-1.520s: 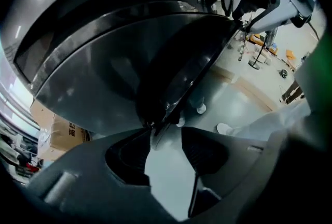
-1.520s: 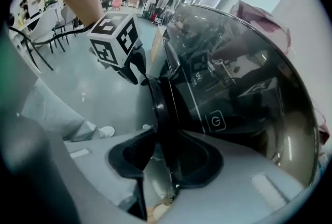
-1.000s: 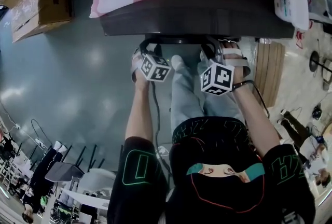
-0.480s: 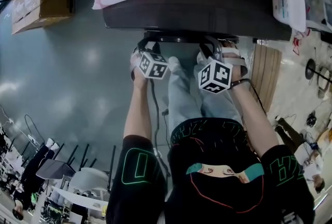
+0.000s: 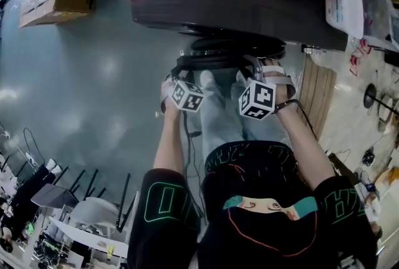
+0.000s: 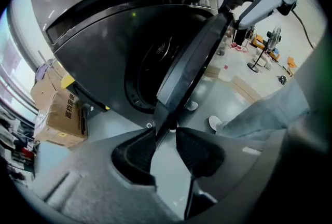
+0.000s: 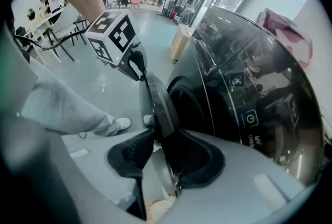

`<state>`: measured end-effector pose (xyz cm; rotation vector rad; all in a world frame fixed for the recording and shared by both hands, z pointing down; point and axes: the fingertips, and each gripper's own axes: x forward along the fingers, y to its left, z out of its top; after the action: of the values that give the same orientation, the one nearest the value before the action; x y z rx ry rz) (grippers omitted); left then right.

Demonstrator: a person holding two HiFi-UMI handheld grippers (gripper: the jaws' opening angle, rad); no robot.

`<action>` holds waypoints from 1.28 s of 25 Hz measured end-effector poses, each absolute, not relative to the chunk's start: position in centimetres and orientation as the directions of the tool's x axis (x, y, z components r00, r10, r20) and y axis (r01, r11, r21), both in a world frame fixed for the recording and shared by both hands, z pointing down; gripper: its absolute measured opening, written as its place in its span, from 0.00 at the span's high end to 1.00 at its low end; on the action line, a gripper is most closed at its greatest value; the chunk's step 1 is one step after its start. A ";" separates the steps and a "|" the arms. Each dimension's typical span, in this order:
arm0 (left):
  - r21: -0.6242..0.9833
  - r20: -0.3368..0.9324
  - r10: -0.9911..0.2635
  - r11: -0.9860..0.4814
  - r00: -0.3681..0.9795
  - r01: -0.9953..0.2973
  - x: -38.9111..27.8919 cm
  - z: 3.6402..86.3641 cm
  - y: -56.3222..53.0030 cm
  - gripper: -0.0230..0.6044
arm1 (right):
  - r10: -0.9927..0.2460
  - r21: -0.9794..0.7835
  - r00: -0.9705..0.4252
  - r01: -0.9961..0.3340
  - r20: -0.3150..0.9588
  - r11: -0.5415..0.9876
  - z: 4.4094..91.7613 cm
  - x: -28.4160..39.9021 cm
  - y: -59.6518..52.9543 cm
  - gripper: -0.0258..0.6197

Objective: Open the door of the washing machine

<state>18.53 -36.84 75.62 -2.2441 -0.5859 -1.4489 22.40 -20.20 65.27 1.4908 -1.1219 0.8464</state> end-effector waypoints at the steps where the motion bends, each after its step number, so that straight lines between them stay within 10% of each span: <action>1: -0.108 0.921 0.120 -0.836 0.371 0.537 17.8 75.7 -36.6 0.76 | -0.218 0.316 0.309 -0.949 0.926 -0.005 65.3 22.0 -20.0 0.72; 32: -0.033 0.957 -0.033 -0.999 0.288 -0.002 -7.2 76.2 -18.1 0.79 | -0.343 0.251 0.023 -0.727 0.939 0.639 65.2 7.3 -9.2 0.72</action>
<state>-7.22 -18.10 76.24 -2.5009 0.0341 -1.8587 7.25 -9.24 65.24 0.9123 -1.5782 0.3728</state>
